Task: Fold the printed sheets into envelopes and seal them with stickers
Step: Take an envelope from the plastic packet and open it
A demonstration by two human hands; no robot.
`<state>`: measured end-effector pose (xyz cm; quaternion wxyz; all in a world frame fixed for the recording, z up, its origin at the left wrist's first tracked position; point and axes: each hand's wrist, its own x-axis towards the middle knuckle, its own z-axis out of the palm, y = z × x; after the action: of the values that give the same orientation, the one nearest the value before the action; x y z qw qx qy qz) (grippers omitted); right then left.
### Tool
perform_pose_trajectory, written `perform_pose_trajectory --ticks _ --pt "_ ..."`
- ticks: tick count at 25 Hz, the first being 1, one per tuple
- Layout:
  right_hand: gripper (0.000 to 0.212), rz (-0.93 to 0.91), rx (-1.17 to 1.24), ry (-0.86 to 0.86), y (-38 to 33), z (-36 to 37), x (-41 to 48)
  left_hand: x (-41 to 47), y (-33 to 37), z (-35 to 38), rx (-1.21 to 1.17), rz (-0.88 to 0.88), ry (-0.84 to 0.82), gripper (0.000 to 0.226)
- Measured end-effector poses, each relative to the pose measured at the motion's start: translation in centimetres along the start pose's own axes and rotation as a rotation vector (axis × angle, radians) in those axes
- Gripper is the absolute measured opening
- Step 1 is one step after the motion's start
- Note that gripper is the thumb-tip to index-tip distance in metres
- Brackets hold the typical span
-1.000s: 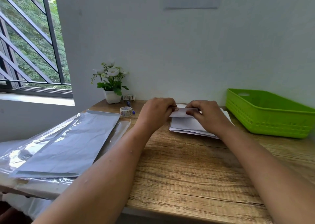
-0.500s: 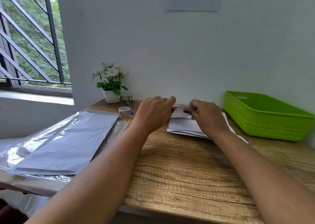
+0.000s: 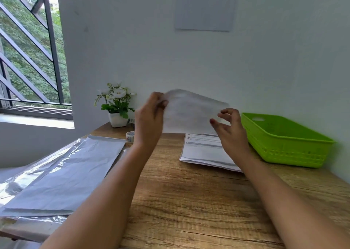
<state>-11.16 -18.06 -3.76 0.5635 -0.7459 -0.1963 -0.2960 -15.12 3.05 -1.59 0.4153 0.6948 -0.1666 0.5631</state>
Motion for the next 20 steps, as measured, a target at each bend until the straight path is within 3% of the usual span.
perform_pose_trajectory --ticks 3,5,8,11,14,17,20 --pt "0.059 0.220 0.114 0.063 0.7 -0.8 0.6 0.4 -2.2 -0.9 -0.315 -0.386 0.073 0.015" --pt "0.066 0.407 0.246 0.043 0.8 -1.8 0.9 -0.1 -3.0 -0.9 -0.507 -0.631 0.025 0.010" --pt "0.042 0.634 0.359 -0.173 1.0 -3.8 0.8 -0.7 -3.8 -0.9 -0.583 -0.976 -0.110 0.018" --pt "0.015 0.759 0.192 -0.244 1.2 -4.9 0.8 -1.3 -4.4 -0.7 -0.295 -1.162 -0.239 0.027" --pt "0.030 0.728 -0.160 -0.245 1.6 -5.4 1.4 -1.7 -4.0 -0.3 0.001 -1.194 -0.405 0.038" --pt "0.070 0.638 -0.726 -0.403 1.3 -5.5 1.7 -2.0 -4.0 0.1 0.634 -0.877 -0.784 0.041" --pt "0.079 0.588 -0.968 -0.500 0.3 -5.3 1.4 -2.1 -4.2 0.4 0.751 -0.764 -0.863 0.042"
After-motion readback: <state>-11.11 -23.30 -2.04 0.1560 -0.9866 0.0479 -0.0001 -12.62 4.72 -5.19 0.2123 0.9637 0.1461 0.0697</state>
